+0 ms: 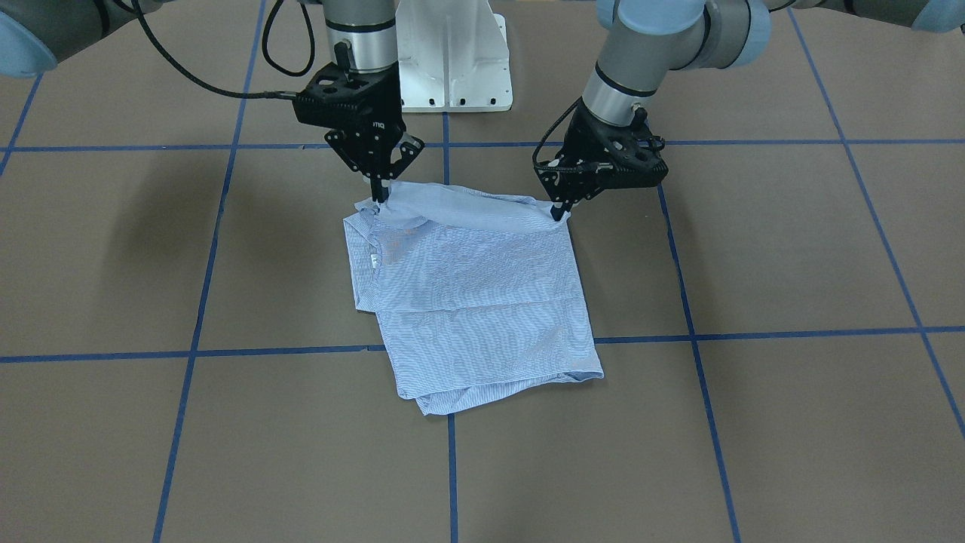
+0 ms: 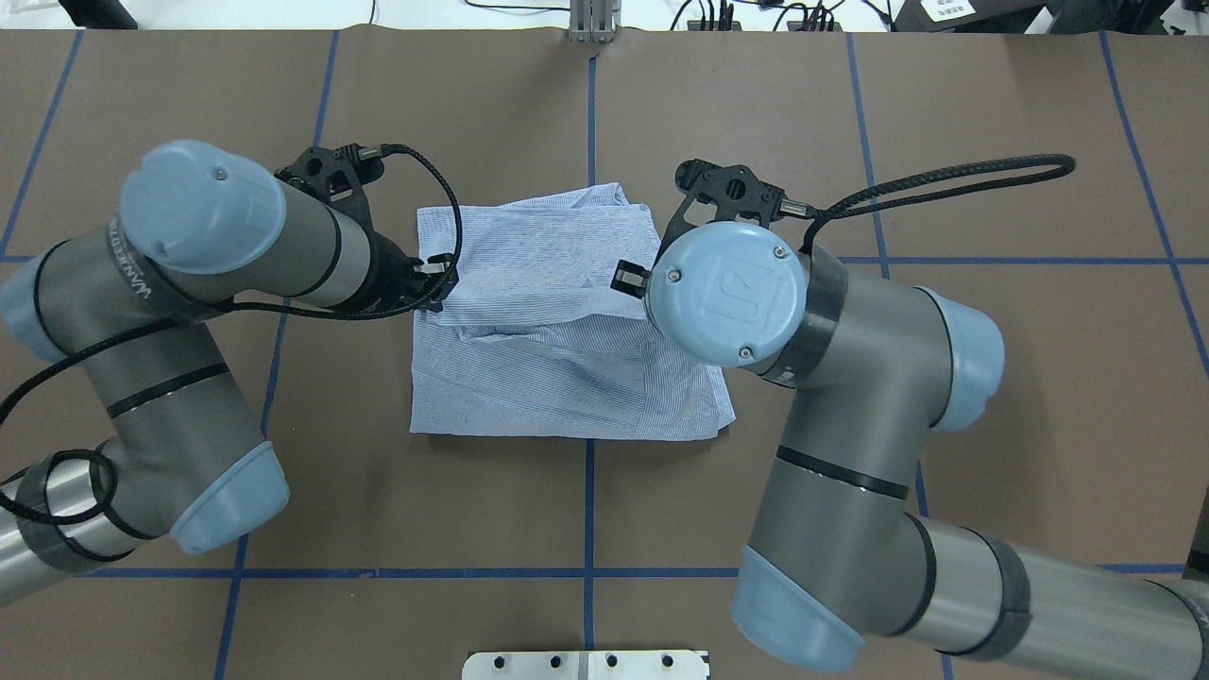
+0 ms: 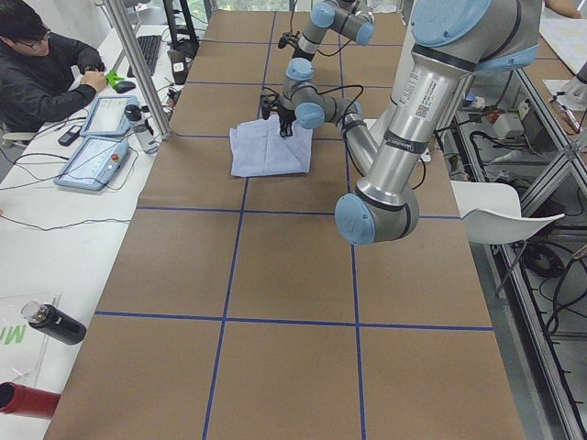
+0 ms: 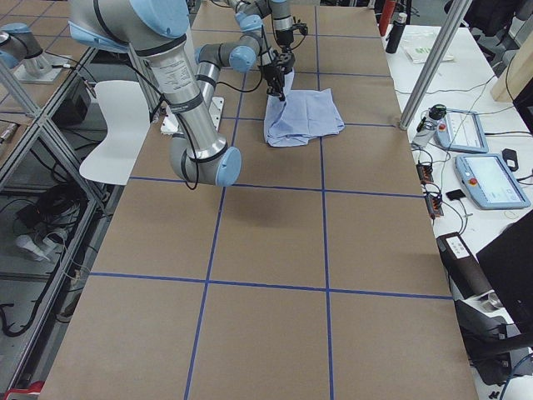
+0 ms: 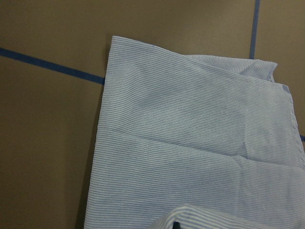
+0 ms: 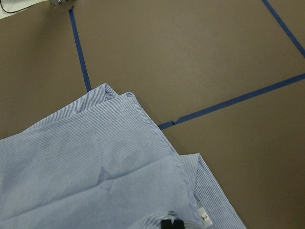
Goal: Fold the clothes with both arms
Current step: 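Lift the near edge with both grippers and fold it toward the collar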
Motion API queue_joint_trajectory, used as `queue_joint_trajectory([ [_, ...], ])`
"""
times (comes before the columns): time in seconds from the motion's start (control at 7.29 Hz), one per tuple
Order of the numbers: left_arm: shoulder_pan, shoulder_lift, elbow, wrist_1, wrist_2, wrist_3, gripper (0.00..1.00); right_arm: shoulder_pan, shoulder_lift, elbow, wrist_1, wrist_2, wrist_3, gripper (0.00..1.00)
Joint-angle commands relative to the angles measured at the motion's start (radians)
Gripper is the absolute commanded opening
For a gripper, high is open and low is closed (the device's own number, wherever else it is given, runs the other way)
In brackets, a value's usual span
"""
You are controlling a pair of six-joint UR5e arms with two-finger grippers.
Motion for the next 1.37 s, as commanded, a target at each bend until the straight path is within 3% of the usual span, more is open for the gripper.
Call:
queue_joint_trajectory([
  [0.0,-0.016,-0.081,0.155,-0.035,0.050,0.045,0.00,0.048,0.032,-0.200,0.163,0.000,-0.048,0.00],
  [0.41,-0.028,-0.109,0.327,-0.194,0.056,0.104,0.00,0.071,0.087,-0.346,0.208,0.002,-0.102,0.00],
  [1.23,-0.114,-0.198,0.445,-0.205,0.050,0.230,0.00,0.135,0.118,-0.428,0.245,0.055,-0.192,0.00],
])
